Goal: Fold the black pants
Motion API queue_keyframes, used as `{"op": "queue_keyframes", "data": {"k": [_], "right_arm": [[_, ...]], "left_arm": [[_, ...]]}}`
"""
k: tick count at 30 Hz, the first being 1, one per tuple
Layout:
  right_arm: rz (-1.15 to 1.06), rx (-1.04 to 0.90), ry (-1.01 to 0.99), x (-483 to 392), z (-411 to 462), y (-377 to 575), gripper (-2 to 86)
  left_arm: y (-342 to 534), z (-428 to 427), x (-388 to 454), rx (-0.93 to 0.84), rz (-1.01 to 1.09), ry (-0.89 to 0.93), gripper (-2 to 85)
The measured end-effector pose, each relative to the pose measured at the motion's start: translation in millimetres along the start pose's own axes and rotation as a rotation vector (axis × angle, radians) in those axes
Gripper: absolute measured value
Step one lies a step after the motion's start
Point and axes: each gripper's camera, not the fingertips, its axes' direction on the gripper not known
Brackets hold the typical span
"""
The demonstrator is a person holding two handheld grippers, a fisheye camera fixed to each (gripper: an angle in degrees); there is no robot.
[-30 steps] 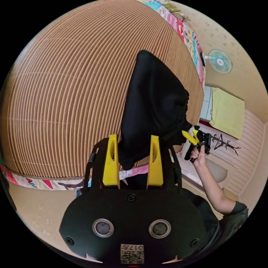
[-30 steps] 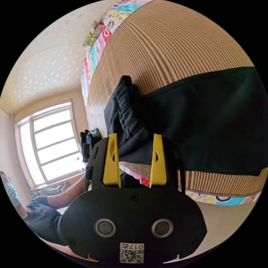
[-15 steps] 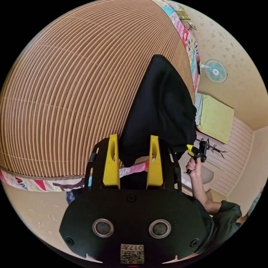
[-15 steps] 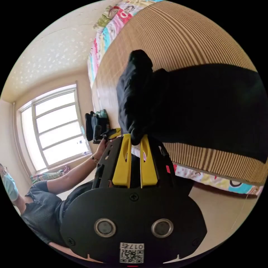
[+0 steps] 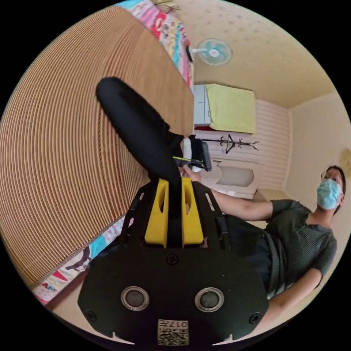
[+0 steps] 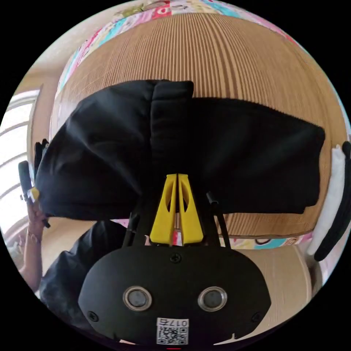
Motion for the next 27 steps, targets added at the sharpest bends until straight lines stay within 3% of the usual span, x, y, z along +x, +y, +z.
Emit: {"op": "queue_keyframes", "data": {"k": [4, 6, 8, 12, 15, 17, 18, 21, 23, 27], "right_arm": [[0.126, 0.019, -0.424, 7, 12, 11, 0.3], [0.183, 0.028, -0.739, 26, 23, 27, 0.3], [0.229, 0.059, -0.908, 47, 25, 43, 0.3], [0.445, 0.141, -0.983, 115, 16, 101, 0.3], [0.599, 0.182, -0.993, 161, 8, 150, 0.2], [0.668, 0.189, -0.971, 180, 2, 176, 0.2], [0.698, 0.186, -0.949, 190, -1, 191, 0.3], [0.721, 0.169, -0.927, 200, -6, 216, 0.4], [0.719, 0.168, -0.959, 199, -6, 224, 0.5], [0.625, 0.214, -1.175, 175, -2, 228, 1.2]], "left_arm": [[-21, 16, 111, -0.083, 0.303, -0.191, 5.3], [-33, 39, 145, -0.125, 0.415, -0.227, 5.3], [-51, 91, 172, -0.240, 0.524, -0.269, 5.5], [-73, 189, 180, -0.355, 0.615, -0.366, 6.7], [-96, 233, 165, -0.310, 0.545, -0.268, 7.3], [-111, 238, 161, -0.286, 0.542, -0.050, 4.7], [-114, 237, 160, -0.287, 0.542, -0.034, 4.3], [-121, 215, 137, -0.202, 0.422, -0.214, 4.8], [-120, 175, 95, -0.074, 0.202, -0.408, 9.6], [-118, 127, 11, -0.006, -0.132, -0.503, 15.8]]}}
